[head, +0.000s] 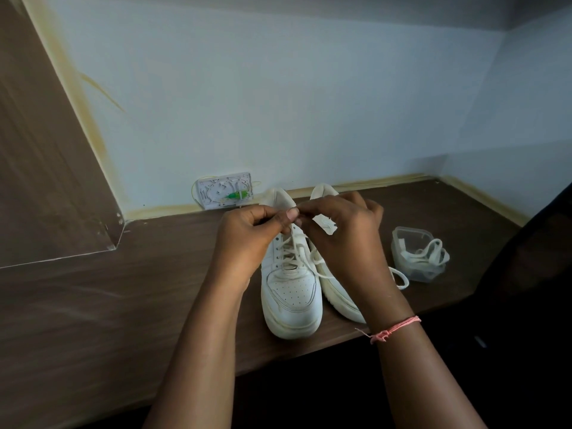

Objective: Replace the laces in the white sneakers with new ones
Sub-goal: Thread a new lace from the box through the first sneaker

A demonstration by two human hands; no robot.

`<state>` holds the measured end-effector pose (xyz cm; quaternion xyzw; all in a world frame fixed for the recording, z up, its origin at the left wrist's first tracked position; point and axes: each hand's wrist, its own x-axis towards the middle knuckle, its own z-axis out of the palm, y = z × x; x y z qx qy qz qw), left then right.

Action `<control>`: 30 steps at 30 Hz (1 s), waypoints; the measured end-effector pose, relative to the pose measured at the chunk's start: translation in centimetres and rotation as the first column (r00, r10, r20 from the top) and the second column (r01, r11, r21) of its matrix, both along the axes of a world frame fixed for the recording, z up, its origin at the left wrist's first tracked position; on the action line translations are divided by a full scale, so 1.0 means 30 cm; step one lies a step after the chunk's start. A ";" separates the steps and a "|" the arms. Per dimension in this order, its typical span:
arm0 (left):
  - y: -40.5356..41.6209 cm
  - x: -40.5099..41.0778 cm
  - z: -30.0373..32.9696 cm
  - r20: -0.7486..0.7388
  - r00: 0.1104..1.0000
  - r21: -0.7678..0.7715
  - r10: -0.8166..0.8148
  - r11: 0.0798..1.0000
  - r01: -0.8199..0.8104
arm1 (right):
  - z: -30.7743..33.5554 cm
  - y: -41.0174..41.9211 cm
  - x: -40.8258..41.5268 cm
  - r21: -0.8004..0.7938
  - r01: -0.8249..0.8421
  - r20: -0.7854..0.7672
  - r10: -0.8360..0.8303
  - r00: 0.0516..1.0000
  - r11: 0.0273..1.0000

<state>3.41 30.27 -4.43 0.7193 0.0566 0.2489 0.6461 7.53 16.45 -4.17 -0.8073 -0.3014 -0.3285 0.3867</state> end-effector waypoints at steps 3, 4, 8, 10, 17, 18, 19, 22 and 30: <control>0.009 0.008 -0.018 -0.001 0.998 0.005 0.055 0.998 -0.055 | -0.011 -0.007 0.004 0.028 0.022 -0.030 -0.021 0.999 0.999; 0.019 0.014 -0.033 -0.002 0.995 0.027 0.098 0.995 -0.098 | -0.022 -0.008 0.011 0.023 0.055 -0.042 -0.054 0.998 0.998; 0.071 0.033 -0.102 -0.080 0.974 0.227 0.214 0.955 -0.191 | -0.091 0.025 0.046 -0.190 0.212 0.002 -0.216 0.976 0.959; 0.084 0.044 -0.132 -0.158 0.974 0.279 0.163 0.954 -0.115 | -0.119 0.053 0.061 -0.279 0.239 0.043 -0.237 0.971 0.930; 0.081 0.068 -0.166 -0.199 0.974 0.373 0.105 0.928 -0.024 | -0.172 0.121 0.093 -0.315 0.264 -0.002 -0.279 0.960 0.912; 0.085 0.067 -0.168 -0.196 0.975 0.371 0.107 0.928 -0.028 | -0.175 0.122 0.100 -0.292 0.222 -0.092 -0.259 0.961 0.930; 0.087 0.065 -0.170 -0.190 0.976 0.367 0.107 0.930 -0.030 | -0.175 0.116 0.109 -0.250 0.161 -0.229 -0.219 0.948 0.955; 0.092 0.060 -0.173 -0.178 0.980 0.340 0.095 0.940 -0.029 | -0.144 0.091 0.117 0.040 -0.046 -0.692 0.061 0.720 0.998; 0.088 0.056 -0.164 -0.176 0.979 0.267 0.105 0.962 -0.055 | -0.090 0.100 0.141 0.066 -0.131 -0.813 0.130 0.568 0.989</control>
